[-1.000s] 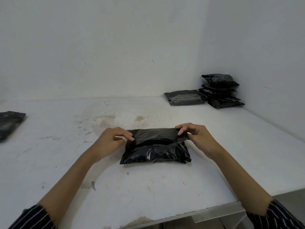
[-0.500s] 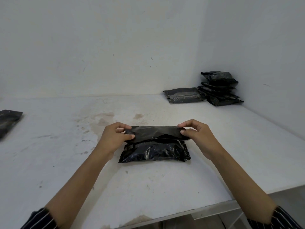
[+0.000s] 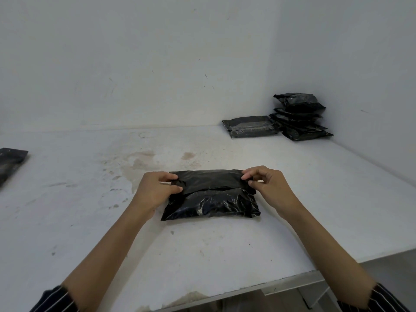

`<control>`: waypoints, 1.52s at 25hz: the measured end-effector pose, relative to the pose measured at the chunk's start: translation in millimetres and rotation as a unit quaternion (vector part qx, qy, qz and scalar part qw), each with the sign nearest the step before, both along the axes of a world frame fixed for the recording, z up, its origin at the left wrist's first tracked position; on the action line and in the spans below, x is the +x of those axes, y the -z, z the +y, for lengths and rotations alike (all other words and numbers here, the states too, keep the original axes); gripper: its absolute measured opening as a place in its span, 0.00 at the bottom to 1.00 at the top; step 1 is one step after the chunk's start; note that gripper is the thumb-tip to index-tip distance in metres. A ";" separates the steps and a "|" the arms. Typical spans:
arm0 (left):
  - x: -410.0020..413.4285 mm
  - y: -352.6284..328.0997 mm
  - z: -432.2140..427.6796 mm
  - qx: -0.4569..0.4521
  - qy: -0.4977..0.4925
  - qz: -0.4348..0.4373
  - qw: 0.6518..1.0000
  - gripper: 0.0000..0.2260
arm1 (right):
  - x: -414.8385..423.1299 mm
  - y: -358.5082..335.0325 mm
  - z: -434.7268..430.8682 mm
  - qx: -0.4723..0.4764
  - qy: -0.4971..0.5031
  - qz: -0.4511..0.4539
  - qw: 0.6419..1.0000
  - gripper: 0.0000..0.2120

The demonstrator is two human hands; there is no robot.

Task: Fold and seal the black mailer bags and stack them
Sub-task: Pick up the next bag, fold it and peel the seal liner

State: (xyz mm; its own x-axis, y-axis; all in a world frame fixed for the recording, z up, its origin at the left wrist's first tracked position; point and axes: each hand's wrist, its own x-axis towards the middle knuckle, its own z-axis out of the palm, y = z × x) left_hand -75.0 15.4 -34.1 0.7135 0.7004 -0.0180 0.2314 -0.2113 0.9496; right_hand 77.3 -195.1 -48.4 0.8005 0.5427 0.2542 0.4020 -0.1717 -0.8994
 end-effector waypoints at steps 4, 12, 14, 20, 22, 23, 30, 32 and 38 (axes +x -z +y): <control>5.0 -6.4 -11.4 0.313 0.011 0.109 0.943 0.21 | 0.8 1.2 3.3 -0.016 0.001 -0.024 1.000 0.17; 27.5 15.1 -37.2 0.428 0.271 0.111 0.855 0.21 | -5.8 2.2 0.8 -0.091 0.052 -0.096 0.990 0.16; 26.9 20.1 -37.2 0.428 0.263 0.095 0.859 0.21 | -16.0 -2.2 2.3 -0.127 0.099 -0.197 0.967 0.12; 18.3 19.1 -38.6 0.406 0.282 0.096 0.864 0.37 | -45.9 3.9 14.6 -0.236 -0.016 -0.255 0.937 0.20; 15.2 19.8 -36.7 0.410 0.290 0.093 0.860 0.42 | -47.5 10.2 10.2 -0.250 -0.014 -0.195 0.948 0.21; 15.2 20.4 -36.2 0.410 0.291 0.085 0.860 0.43 | -48.3 10.7 7.3 -0.254 -0.010 -0.187 0.949 0.22; 26.2 16.1 -58.9 0.404 0.311 0.058 0.858 0.36 | -50.6 -1.5 -26.0 -0.158 0.027 -0.168 0.973 0.16; 34.3 14.5 -71.8 0.406 0.324 0.054 0.853 0.36 | -54.0 -6.0 -45.9 -0.088 0.052 -0.159 0.982 0.11; 66.8 12.6 -111.1 0.415 0.357 0.051 0.835 0.37 | -71.2 -5.0 -115.7 0.030 0.176 -0.137 0.974 0.06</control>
State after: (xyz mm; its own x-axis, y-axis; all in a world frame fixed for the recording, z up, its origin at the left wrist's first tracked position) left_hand -8.2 -95.7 -46.7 0.9789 -0.1024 0.1766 -0.1651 -0.9058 0.3903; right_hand 6.1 -310.8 -43.4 0.8324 0.2231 0.5072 0.5536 -0.2924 -0.7798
